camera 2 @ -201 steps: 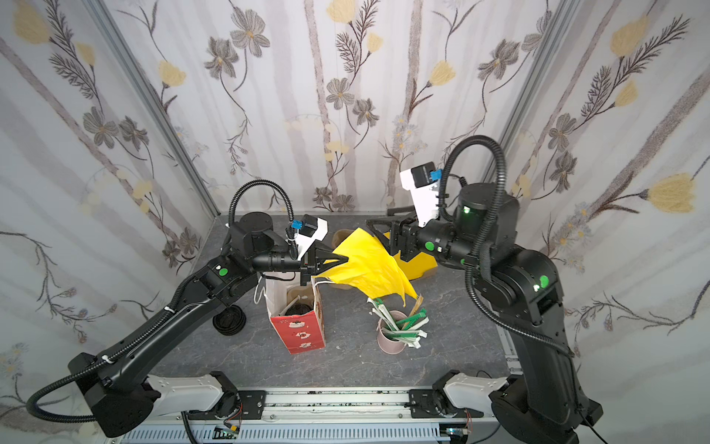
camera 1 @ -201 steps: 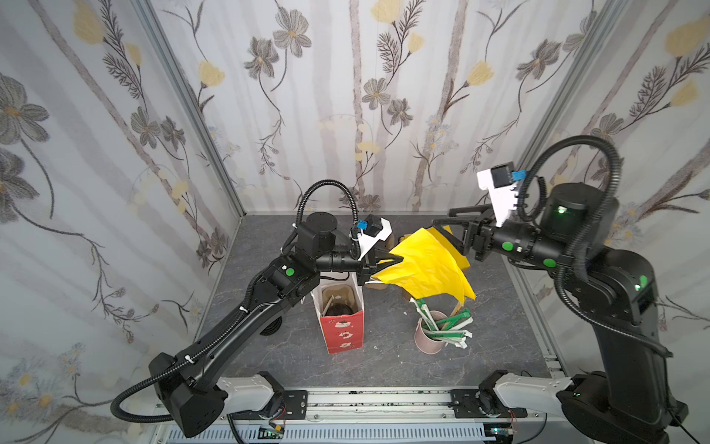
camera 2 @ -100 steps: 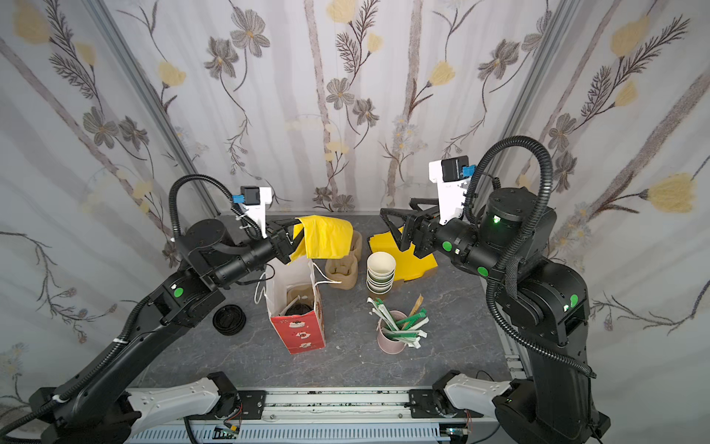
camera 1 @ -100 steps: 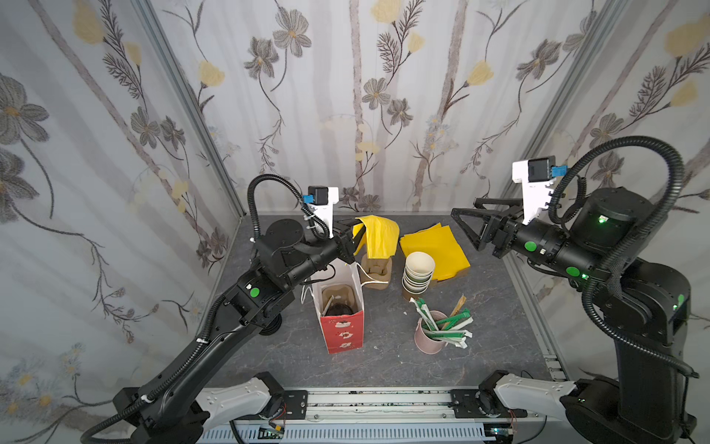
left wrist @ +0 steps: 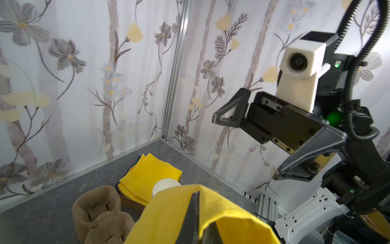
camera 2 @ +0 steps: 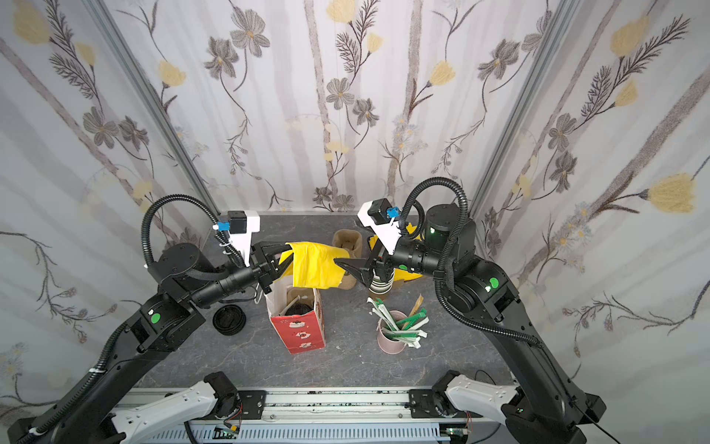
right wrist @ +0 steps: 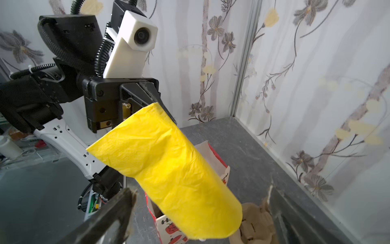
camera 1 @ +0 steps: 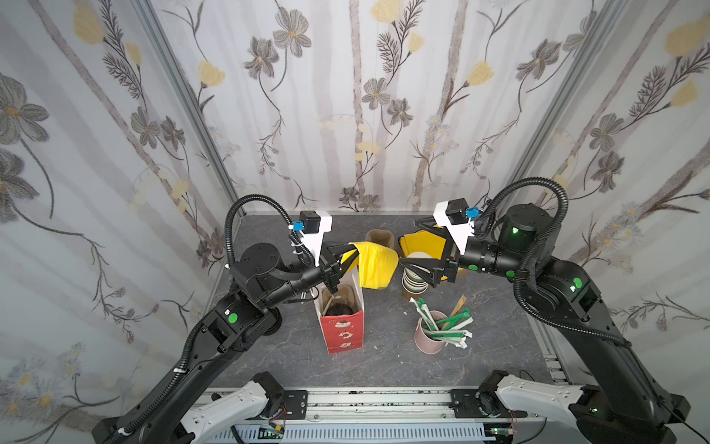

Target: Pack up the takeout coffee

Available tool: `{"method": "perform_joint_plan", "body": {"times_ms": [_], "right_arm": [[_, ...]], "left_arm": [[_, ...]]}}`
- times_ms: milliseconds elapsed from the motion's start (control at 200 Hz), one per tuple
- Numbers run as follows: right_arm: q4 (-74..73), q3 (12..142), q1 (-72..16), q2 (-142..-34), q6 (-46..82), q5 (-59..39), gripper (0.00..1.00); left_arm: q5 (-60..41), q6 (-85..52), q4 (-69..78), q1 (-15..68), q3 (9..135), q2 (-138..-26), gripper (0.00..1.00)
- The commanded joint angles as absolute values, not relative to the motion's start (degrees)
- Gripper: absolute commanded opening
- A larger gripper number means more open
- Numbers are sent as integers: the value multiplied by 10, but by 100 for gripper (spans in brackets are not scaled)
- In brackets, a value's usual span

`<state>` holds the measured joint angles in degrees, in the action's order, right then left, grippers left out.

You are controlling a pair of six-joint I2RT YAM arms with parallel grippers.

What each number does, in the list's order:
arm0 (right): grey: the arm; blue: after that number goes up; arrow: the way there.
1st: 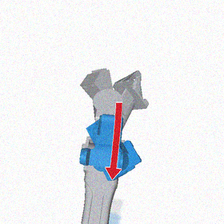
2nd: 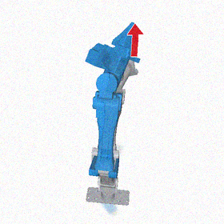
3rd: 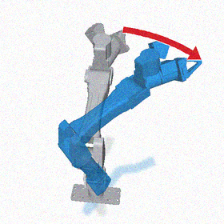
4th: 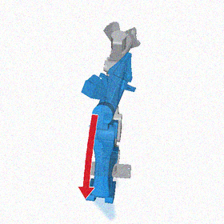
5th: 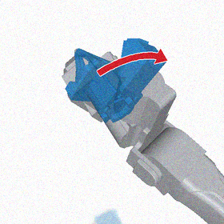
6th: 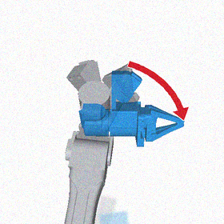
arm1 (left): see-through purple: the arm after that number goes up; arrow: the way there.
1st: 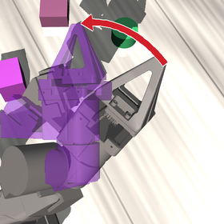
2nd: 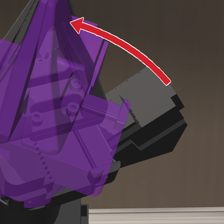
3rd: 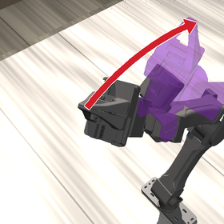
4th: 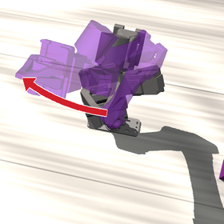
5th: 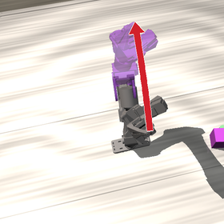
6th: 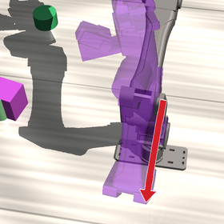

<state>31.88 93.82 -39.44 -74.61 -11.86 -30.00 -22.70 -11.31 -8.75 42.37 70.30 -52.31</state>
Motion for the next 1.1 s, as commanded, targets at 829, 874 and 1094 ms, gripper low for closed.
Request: {"method": "perform_joint_plan", "body": {"times_ms": [829,874,1094], "right_arm": [[463,1010,-452,-873,-275,-427,41],[468,1013,-452,-874,-274,-429,36],[491,1021,-452,-872,-274,-451,4]], "left_arm": [[-389,-74,-64,423,706,-527,0],[-384,-74,-64,423,707,-525,0],[-340,-77,-61,423,709,-521,3]]}}
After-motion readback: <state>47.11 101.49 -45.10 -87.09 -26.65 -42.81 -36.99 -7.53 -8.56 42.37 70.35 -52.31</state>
